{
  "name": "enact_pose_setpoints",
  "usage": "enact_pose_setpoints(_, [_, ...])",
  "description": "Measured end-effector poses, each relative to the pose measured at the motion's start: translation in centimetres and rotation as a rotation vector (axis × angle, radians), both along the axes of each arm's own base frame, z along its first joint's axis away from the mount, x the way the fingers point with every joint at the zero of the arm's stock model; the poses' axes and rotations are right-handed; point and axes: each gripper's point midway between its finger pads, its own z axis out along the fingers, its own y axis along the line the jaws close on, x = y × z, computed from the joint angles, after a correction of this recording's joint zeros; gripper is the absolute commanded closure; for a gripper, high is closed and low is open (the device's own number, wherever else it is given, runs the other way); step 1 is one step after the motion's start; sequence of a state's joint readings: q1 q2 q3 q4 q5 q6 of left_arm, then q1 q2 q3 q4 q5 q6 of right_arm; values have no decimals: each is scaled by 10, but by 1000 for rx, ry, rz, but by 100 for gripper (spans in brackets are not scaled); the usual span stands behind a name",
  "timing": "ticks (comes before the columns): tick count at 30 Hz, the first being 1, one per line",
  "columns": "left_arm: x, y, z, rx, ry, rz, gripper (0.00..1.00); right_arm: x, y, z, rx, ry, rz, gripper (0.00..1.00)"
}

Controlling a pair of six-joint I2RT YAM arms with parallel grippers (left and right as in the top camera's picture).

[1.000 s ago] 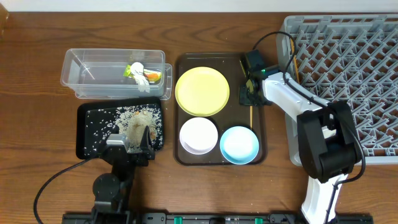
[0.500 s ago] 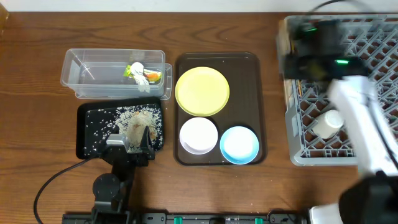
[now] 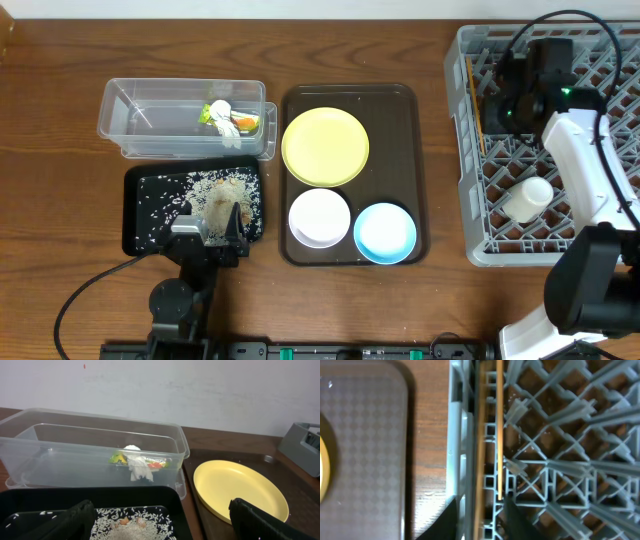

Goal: Sort waste into correct bins and load items into the dishwasher rack
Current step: 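Place the second chopstick into the grey dish rack, then grasp the blue bowl rim with the right gripper, then lift the blue bowl and set it in the dish rack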

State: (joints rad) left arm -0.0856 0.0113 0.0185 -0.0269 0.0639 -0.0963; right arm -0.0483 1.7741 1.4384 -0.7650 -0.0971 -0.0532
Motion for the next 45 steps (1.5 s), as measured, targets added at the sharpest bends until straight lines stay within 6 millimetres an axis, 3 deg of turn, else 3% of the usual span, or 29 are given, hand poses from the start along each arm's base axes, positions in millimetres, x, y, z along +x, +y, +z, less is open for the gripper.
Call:
enact_pose_setpoints(2, [0,0,0,0,0,0,12,-4,6,2,0,10,14,43])
enact_pose_setpoints(6, [0,0,0,0,0,0,12,-24,31,9,49,57,67,44])
enact_pose_setpoints(13, [0,0,0,0,0,0,12,-95,118,31,174,200,293,48])
enact_pose_setpoints(16, [0,0,0,0,0,0,12,-120,148,15,176,268,378,50])
enact_pose_setpoints(19, [0,0,0,0,0,0,12,-145,163,-19,133,337,406,50])
enact_pose_setpoints(25, [0,0,0,0,0,0,12,-166,149,-72,61,395,338,58])
enact_pose_setpoints(27, [0,0,0,0,0,0,12,-169,147,-85,61,394,328,68])
enact_pose_setpoints(30, [0,0,0,0,0,0,12,-182,141,-101,54,427,312,92])
enact_pose_setpoints(33, [0,0,0,0,0,0,12,-189,138,-107,52,450,291,99])
enact_pose_setpoints(39, [0,0,0,0,0,0,12,-176,133,-92,36,428,263,99])
enact_pose_setpoints(41, [0,0,0,0,0,0,12,-162,130,-78,11,382,241,99])
enact_pose_setpoints(45, [0,0,0,0,0,0,12,-116,99,-20,-82,188,88,99])
